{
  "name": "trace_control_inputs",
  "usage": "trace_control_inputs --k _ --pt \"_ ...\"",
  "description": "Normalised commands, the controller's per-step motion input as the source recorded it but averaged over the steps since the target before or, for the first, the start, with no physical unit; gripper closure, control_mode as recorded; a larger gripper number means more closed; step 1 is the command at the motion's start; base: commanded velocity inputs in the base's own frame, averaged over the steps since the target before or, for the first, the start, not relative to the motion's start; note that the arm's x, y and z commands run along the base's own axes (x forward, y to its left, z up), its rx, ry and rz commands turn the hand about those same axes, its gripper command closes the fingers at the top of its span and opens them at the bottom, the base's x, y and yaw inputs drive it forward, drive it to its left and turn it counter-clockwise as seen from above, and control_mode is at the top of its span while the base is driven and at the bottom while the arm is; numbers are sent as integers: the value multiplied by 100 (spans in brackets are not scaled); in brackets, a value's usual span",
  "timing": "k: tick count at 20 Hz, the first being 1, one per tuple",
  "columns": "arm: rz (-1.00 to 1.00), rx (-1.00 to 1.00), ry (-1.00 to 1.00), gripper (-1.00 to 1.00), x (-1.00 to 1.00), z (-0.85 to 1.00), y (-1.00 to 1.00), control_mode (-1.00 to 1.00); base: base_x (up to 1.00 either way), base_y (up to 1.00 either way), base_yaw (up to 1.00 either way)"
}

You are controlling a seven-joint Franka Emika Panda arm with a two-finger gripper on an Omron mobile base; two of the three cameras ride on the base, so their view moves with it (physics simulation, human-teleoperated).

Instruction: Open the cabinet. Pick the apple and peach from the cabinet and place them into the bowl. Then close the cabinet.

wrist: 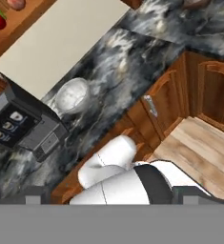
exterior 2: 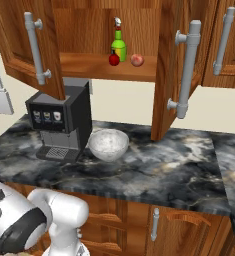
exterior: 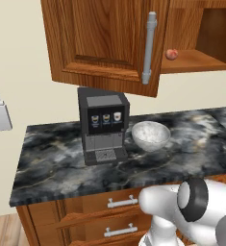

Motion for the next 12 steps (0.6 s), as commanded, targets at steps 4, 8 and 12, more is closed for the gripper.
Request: trace_control_inputs --k 4,8,12 --pt "38 -7 3 -100 39 -60 0 -100 0 0 0" --pt "23 -3 -1 -100 68 -1 0 -100 0 0 0" --pt "19 -8 0 -100 86 0 0 -100 0 0 0"
